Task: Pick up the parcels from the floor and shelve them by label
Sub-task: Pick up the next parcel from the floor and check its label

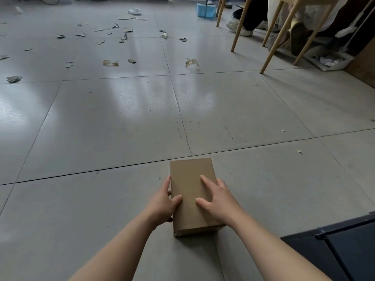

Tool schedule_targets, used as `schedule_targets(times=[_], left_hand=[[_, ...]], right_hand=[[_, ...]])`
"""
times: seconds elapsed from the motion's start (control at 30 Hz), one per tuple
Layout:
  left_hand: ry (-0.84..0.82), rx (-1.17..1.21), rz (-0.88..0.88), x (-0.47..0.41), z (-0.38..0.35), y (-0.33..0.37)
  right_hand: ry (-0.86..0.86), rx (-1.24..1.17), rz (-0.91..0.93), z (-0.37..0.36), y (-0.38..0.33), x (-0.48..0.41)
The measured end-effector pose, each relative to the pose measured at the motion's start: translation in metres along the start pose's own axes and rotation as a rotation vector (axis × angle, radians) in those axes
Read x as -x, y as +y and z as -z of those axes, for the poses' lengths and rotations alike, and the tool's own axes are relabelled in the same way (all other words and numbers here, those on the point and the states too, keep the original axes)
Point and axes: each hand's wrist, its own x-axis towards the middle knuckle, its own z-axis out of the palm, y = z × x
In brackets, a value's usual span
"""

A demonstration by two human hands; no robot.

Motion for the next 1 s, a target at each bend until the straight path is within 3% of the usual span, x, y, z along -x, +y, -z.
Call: schedule_targets(times=[0.5, 1.0], left_hand=[[0.021, -0.002, -0.021, 0.002, 0.032, 0.024], [0.006, 0.01, -0.052, 0.102, 0.114, 0.145]], right_hand=[[0.073, -0.009, 0.052, 0.011, -0.029, -0.004], [0.117, 0.006, 0.062, 0.114, -0.143, 0.076]])
